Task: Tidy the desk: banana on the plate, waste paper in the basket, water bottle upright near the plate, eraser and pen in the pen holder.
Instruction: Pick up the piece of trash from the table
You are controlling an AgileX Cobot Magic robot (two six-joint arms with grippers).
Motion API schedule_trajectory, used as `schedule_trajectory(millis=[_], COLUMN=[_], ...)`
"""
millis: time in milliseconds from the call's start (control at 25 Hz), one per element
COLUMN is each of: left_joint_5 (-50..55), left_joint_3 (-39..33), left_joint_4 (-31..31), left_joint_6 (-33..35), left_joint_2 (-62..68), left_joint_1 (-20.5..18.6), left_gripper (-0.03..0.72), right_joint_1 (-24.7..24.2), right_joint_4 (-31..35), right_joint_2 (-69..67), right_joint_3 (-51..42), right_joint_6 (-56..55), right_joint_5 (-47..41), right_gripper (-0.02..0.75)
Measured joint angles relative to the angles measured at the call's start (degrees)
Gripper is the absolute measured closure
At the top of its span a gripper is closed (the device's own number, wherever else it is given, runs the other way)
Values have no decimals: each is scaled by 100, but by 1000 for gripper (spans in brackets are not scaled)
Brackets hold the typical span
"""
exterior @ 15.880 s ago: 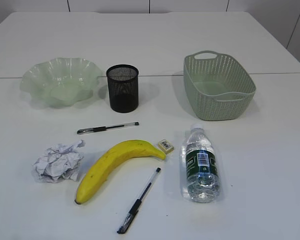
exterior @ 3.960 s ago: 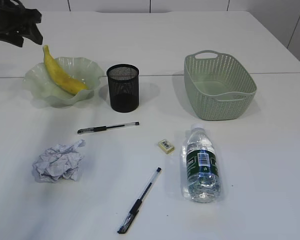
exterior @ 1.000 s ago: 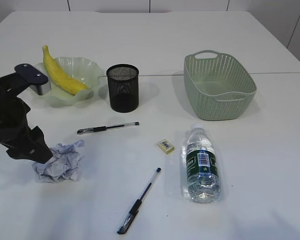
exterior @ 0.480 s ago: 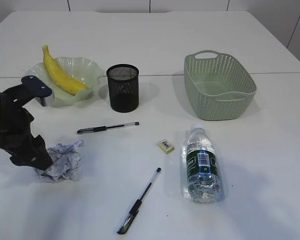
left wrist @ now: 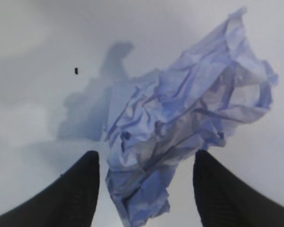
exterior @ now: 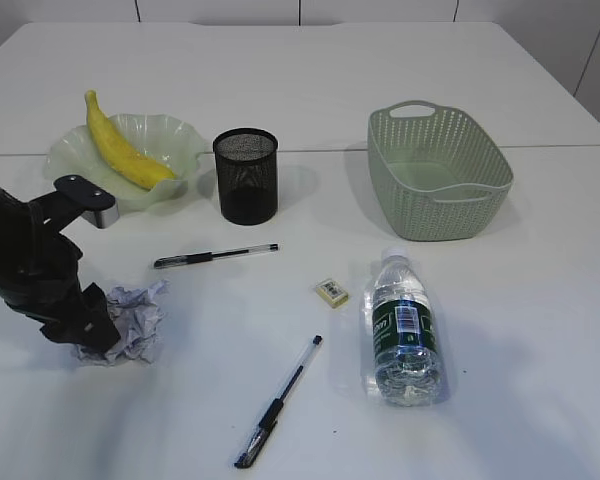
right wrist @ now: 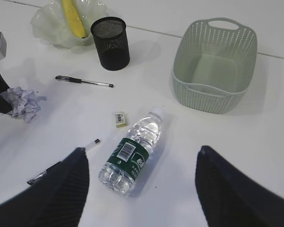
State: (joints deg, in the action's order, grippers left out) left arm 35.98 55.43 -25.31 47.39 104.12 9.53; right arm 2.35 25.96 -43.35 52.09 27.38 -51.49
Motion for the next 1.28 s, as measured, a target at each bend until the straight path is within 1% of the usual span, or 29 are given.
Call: schedule_trajectory(millis=[80, 160, 200, 320, 400, 440, 560, 720, 960, 1120, 1280], left_joint_5=[-12, -12, -21, -21, 16, 50, 165, 347, 480, 603, 989], left_joint_3=[0, 0, 0, 0, 0, 0, 0, 0, 0, 0, 0], left_joint_4=[-14, -24, -38, -79, -122, -172, -263, -400, -691, -1059, -1377], left_joint_6=[8, 8, 8, 8, 12, 12, 21, 21, 21, 21, 21], left_joint_2=[21, 21, 21, 21, 21, 21, 21, 21, -76, -583, -1193], left_joint_1=[0, 0, 0, 0, 0, 0, 0, 0, 0, 0, 0], left_gripper=[263, 304, 332, 460, 526, 556, 610, 646, 652, 654, 654], right_joint_1=[0, 0, 0, 0, 0, 0, 0, 0, 0, 0, 0], right_joint_4=[0, 0, 0, 0, 0, 0, 8, 8, 112, 203, 286], right_joint_2=[0, 0, 0, 0, 0, 0, 0, 0, 0, 0, 0], right_joint_3=[0, 0, 0, 3, 3, 3, 3, 3, 3, 3, 3], right_joint_6=[5, 14, 17, 57, 109, 135, 159, 159, 161, 161, 171], right_joint_5=[0, 0, 0, 0, 0, 0, 0, 0, 0, 0, 0], right_gripper=[219, 218, 218, 219, 219, 219, 219, 219, 219, 219, 219])
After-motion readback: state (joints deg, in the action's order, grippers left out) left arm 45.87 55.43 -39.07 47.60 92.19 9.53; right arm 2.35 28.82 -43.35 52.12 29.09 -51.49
